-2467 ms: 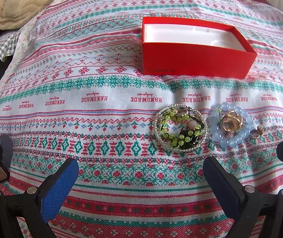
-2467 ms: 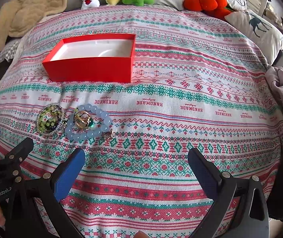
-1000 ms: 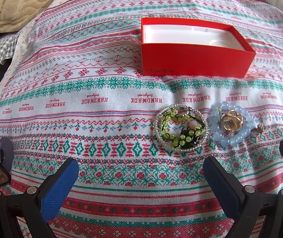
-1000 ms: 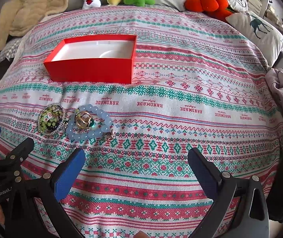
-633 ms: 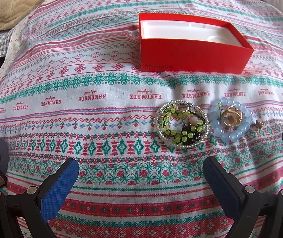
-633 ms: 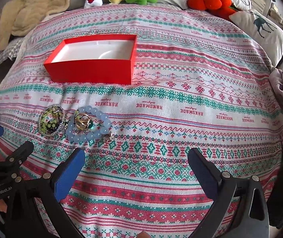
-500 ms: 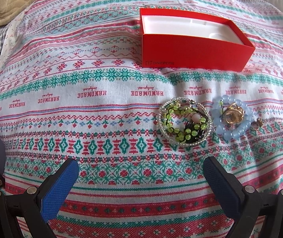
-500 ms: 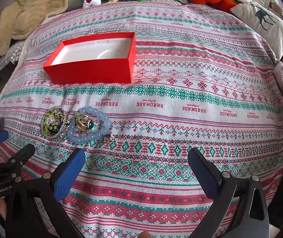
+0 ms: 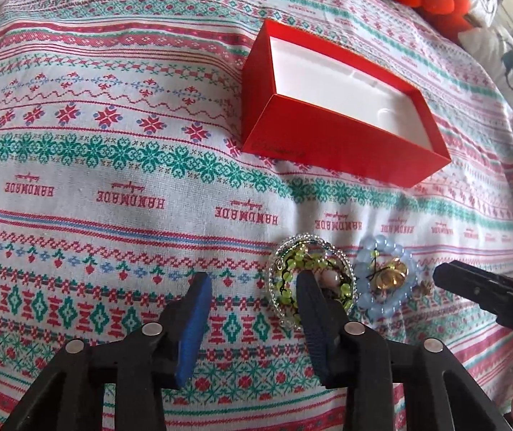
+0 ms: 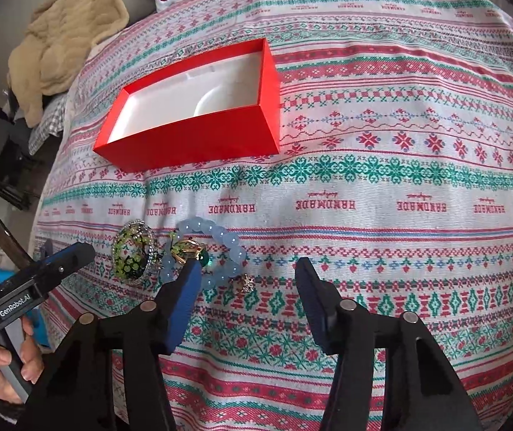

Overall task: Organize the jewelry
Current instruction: 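Grasp the silver bracelet with the left tool while the right tool grasps the light blue bracelet, then lift and carry both held bracelets into the red box, lowering them onto the white insert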

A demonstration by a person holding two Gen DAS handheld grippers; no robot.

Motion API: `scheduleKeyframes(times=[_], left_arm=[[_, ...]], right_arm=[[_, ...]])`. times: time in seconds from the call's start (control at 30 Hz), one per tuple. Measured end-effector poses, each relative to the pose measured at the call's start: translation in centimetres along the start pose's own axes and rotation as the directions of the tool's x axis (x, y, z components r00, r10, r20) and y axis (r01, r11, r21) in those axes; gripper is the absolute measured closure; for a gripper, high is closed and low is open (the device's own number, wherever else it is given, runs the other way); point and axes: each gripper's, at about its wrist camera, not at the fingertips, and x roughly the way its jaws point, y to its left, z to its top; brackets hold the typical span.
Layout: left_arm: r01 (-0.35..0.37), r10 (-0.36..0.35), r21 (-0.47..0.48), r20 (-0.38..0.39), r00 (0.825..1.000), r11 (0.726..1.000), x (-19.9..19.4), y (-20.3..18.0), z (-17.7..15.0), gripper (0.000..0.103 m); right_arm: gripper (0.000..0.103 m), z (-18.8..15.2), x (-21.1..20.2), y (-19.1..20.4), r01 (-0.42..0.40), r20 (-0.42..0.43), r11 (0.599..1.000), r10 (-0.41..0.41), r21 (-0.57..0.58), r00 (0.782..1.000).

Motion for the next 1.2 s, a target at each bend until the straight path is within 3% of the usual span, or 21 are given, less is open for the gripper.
scheduleKeyframes(times=[0.07, 0.17, 0.5, 0.6, 0.77, 1.2], left_arm=[[0.002, -0.002, 0.001, -0.021, 1.0, 1.0, 0.8, -0.3, 0.1, 0.077], [-0.01, 0.01, -0.006, -0.046, 0.999, 1.0, 2.0, -0.6, 0.4, 0.084], [-0.107, 0.113, 0.084, -0.06, 0.992, 0.991, 3.9, -3.2, 0.4, 0.09], [-0.128, 0.135, 0.114, -0.051, 0.99, 0.985, 4.3, -4.2, 0.3, 0.098], [-0.125, 0.129, 0.109, -0.032, 0.991, 0.986, 4.0, -4.3, -0.3, 0.103], [-0.062, 0.062, 0.084, 0.01, 0.998, 0.995, 0.5, -3.9, -0.6, 0.103]], right_arm=[[0.057, 0.3, 0.5, 0.3, -0.003, -0.015, 1.0, 0.003, -0.001, 1.0], [0.065, 0.7, 1.2, 0.6, 0.014, -0.031, 1.0, -0.015, -0.003, 0.999], [0.082, 1.4, 4.0, 1.7, 0.076, -0.057, 0.996, -0.078, -0.048, 0.995], [0.088, 1.4, 4.6, 2.7, 0.129, -0.042, 0.986, -0.134, -0.106, 0.99], [0.09, 1.3, 4.8, 3.9, 0.174, -0.012, 0.972, -0.178, -0.16, 0.984], [0.091, 0.9, 0.6, 4.8, 0.09, 0.051, 0.988, -0.084, -0.128, 0.995]])
